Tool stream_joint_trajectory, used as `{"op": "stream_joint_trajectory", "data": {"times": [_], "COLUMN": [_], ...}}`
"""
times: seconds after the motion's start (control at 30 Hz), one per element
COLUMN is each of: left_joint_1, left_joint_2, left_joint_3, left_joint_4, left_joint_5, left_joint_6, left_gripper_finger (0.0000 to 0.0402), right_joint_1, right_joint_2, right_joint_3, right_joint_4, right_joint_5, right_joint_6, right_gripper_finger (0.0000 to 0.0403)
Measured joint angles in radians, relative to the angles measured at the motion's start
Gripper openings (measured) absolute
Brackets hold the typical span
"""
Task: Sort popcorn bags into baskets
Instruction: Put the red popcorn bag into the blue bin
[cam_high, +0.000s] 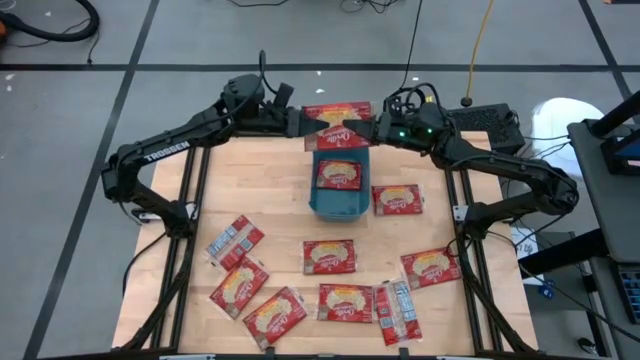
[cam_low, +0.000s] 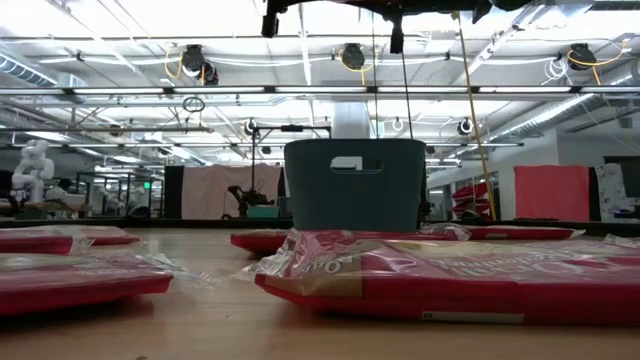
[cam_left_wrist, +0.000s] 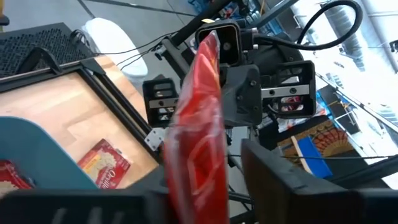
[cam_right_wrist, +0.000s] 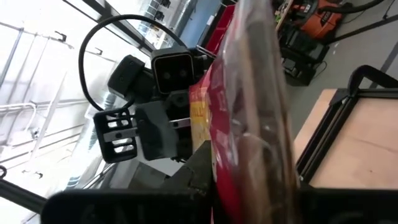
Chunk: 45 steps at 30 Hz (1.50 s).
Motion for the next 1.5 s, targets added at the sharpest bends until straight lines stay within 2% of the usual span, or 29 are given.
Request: {"op": "stream_joint_trajectory", "data": {"times": [0.2,0.33,0.43,0.57,0.77,0.9,1.03,1.13,1.27,1.4,1.5], "left_joint_1": [0.002,0.003,0.015,0.046,0.09,0.096,0.089,0.072,0.039,0.013,0.0], "left_joint_2": [0.0,0.0,0.0,0.0,0.0,-0.002,-0.002,-0.002,-0.002,-0.002,-0.002], "left_joint_3": [0.0,0.0,0.0,0.0,0.0,0.0,0.0,0.0,0.0,-0.006,-0.049], "left_joint_4": [-0.019,-0.017,-0.013,-0.016,-0.018,-0.062,-0.182,-0.272,-0.382,-0.424,-0.399], "left_joint_5": [0.0,0.0,0.029,0.116,0.167,0.177,0.176,0.148,0.044,-0.04,-0.054], "left_joint_6": [0.033,0.035,0.034,-0.001,-0.05,-0.042,-0.007,0.014,0.023,0.021,-0.019], "left_gripper_finger": [0.0049,0.0023,0.0023,0.0038,0.0028,0.0026,0.0034,0.0031,0.0029,0.0031,0.0031], "right_joint_1": [-0.009,-0.013,-0.015,-0.036,-0.081,-0.117,-0.145,-0.159,-0.16,-0.16,-0.16], "right_joint_2": [0.0,0.0,-0.006,-0.035,-0.105,-0.168,-0.23,-0.264,-0.284,-0.284,-0.28], "right_joint_3": [0.0,0.0,0.0,0.0,0.0,0.0,0.0,0.0,0.0,0.0,0.0], "right_joint_4": [-0.002,0.007,0.003,-0.035,-0.199,-0.324,-0.45,-0.513,-0.544,-0.537,-0.537], "right_joint_5": [-0.004,-0.006,-0.003,-0.014,-0.014,-0.014,-0.014,-0.015,-0.015,-0.015,-0.015], "right_joint_6": [-0.005,-0.008,-0.007,-0.015,-0.071,-0.124,-0.182,-0.224,-0.273,-0.305,-0.333], "right_gripper_finger": [0.0033,0.0038,0.0058,0.0106,0.0171,0.0193,0.0198,0.0198,0.0198,0.0198,0.0198]}}
